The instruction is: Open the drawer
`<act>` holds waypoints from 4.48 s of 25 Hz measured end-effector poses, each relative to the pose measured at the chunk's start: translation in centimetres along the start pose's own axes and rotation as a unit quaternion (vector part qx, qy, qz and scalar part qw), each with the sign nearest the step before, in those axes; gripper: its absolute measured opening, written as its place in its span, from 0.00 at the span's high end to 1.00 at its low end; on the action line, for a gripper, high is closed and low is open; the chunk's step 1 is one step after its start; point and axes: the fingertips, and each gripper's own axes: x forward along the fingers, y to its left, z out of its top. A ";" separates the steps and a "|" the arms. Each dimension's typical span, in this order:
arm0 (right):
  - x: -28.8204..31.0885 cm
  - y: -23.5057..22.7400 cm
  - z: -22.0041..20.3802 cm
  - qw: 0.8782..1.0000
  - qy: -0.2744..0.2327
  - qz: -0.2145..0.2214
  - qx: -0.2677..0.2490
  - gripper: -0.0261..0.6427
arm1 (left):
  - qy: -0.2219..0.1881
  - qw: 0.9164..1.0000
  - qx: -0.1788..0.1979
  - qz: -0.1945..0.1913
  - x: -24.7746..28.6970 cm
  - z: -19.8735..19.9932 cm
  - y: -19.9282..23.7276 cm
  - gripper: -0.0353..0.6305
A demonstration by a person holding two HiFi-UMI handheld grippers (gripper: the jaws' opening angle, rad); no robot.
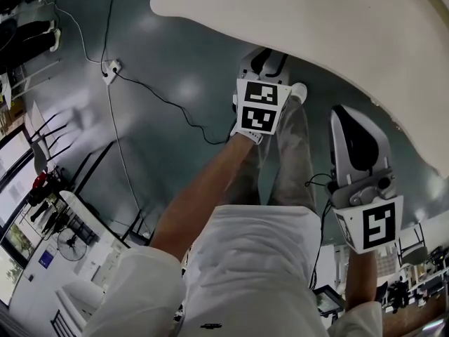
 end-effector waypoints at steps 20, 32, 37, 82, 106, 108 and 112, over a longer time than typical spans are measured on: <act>0.4 -0.3 -0.2 1.000 0.003 0.000 0.003 0.94 | 0.018 1.000 0.010 0.005 2.2 -0.9 0.5 0.74; 0.0 0.0 -0.5 1.000 0.005 0.001 0.002 0.94 | 0.009 1.000 0.012 0.011 2.2 -0.8 0.1 0.75; -0.1 0.2 -0.5 1.000 0.004 0.000 0.002 0.94 | 0.007 1.000 0.007 0.003 2.1 -1.0 -0.1 0.76; -0.6 9.2 -0.9 0.999 0.001 0.041 -0.023 0.94 | 0.045 0.999 -0.004 -0.006 -7.7 -12.1 -0.8 0.75; -0.3 12.0 -1.4 0.999 0.000 0.035 -0.012 0.94 | 0.062 0.998 -0.001 -0.022 -11.0 -16.0 -0.9 0.75; -0.3 12.1 -1.4 0.999 0.000 0.034 -0.012 0.94 | 0.063 0.998 0.000 -0.024 -11.3 -16.3 -0.9 0.76; -0.4 12.5 -1.6 0.999 -0.002 0.033 -0.011 0.94 | 0.063 0.998 0.004 -0.027 -11.4 -16.7 -1.0 0.75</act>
